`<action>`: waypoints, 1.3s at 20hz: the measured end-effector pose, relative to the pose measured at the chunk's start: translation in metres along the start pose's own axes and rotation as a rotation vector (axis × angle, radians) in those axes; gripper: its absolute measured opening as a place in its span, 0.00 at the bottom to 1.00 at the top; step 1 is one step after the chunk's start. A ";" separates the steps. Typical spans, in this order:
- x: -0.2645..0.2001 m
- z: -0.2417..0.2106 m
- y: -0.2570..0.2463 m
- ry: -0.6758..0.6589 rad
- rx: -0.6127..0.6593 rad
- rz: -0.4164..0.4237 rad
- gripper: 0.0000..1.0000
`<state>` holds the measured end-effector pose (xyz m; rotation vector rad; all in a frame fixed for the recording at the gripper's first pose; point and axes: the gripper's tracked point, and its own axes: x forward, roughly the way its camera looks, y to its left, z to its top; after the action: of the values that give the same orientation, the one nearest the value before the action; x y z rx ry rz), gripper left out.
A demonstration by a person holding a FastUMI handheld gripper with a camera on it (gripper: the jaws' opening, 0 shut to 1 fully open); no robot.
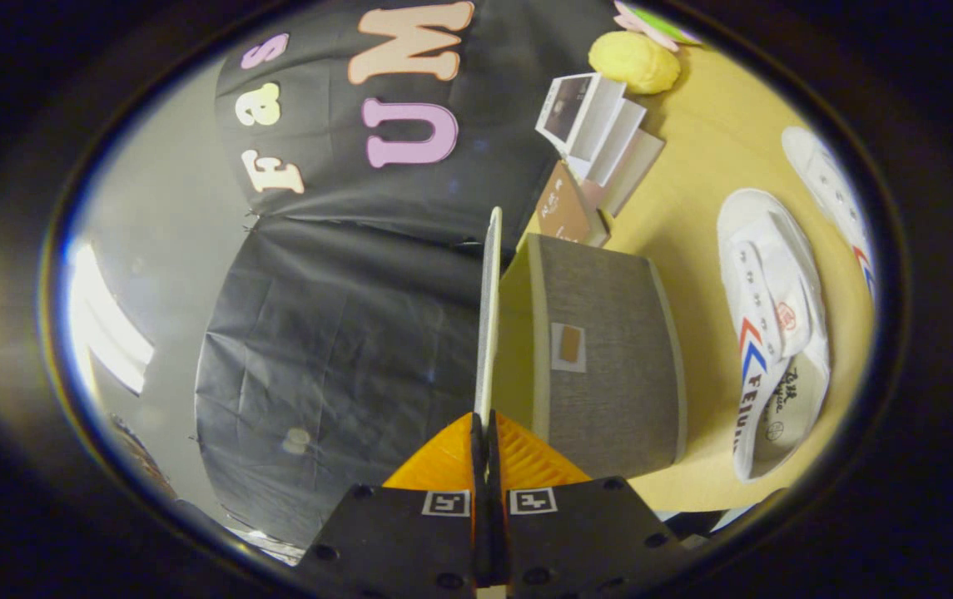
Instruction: Open the storage box then place both shoes into the box .Put the left shoe in first, then the right shoe, with the right side of both shoes facing outward in a uniform manner.
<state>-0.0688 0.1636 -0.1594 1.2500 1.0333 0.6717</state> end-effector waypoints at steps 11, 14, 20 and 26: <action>0.047 -0.015 0.106 -0.003 -0.145 0.057 0.06; 0.070 -0.031 0.129 0.003 -0.212 0.059 0.07; 0.123 -0.062 0.159 0.021 -0.264 0.078 0.09; 0.180 -0.100 0.172 0.070 -0.367 0.045 0.10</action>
<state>-0.0635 0.4025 -0.0381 0.9374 0.8918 0.9006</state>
